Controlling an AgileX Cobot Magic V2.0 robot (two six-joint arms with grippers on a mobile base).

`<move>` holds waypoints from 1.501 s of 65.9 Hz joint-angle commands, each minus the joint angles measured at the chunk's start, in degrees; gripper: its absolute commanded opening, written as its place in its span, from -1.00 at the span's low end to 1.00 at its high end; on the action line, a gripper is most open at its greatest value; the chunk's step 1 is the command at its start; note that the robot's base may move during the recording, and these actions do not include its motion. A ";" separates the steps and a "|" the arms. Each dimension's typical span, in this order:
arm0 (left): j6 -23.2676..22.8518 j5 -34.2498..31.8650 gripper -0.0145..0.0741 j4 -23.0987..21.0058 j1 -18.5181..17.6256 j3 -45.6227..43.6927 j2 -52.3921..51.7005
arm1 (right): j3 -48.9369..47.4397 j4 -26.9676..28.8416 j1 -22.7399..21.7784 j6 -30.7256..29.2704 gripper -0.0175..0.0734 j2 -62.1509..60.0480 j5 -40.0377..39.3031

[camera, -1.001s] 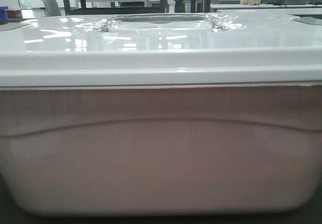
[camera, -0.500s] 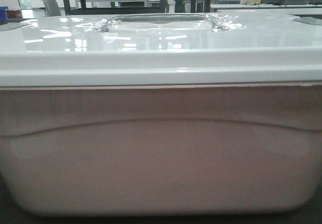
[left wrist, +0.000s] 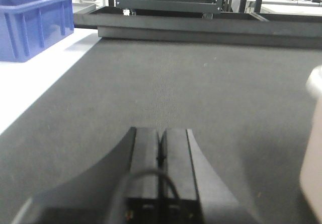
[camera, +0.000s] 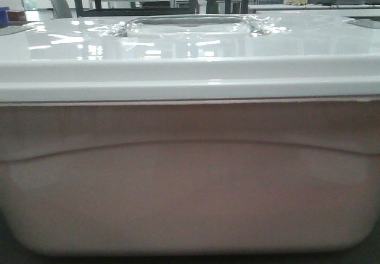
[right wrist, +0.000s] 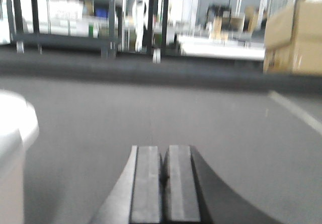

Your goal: Grab white bin and place on right shelf

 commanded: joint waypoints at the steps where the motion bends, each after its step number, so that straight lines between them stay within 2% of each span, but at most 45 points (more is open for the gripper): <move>1: -0.42 0.56 -0.94 -0.08 -0.05 -8.42 4.37 | -9.24 -0.47 -0.02 -0.44 -0.49 3.04 2.91; 10: -0.42 11.52 -0.94 -0.08 -0.05 -21.78 14.17 | -21.33 -0.41 -0.02 -0.38 -0.49 11.79 17.70; 26: 0.18 29.43 -0.94 -0.88 -0.05 -40.90 33.96 | -39.58 1.10 -0.02 -0.32 -0.49 31.60 34.51; 38: 0.18 42.28 -0.94 -6.40 -0.05 -48.77 47.91 | -51.71 3.33 -0.02 -0.32 -0.49 47.77 53.41; 46: 0.18 44.16 -0.94 -8.38 -0.05 -49.47 54.48 | -56.09 3.48 -0.02 -0.32 -0.49 57.09 62.83; 58: 0.18 44.82 -0.94 -9.48 -0.05 -49.47 61.94 | -56.58 4.66 -0.02 -0.32 -0.49 65.00 64.94; 69: 0.18 45.53 -0.94 -12.88 -0.05 -49.47 66.43 | -56.58 6.63 -0.02 -0.32 -0.49 69.60 64.81; 91: 0.04 44.98 -0.91 -13.08 -0.05 -49.47 68.26 | -56.58 7.36 -0.02 -0.32 -0.48 71.51 61.68; 96: 0.04 44.93 -0.78 -13.08 -0.05 -49.47 68.26 | -56.58 7.41 -0.02 -0.32 -0.33 71.51 62.53; 99: 0.04 44.93 -0.61 -13.08 -0.05 -49.47 68.26 | -56.58 7.49 -0.02 -0.32 -0.17 71.51 63.40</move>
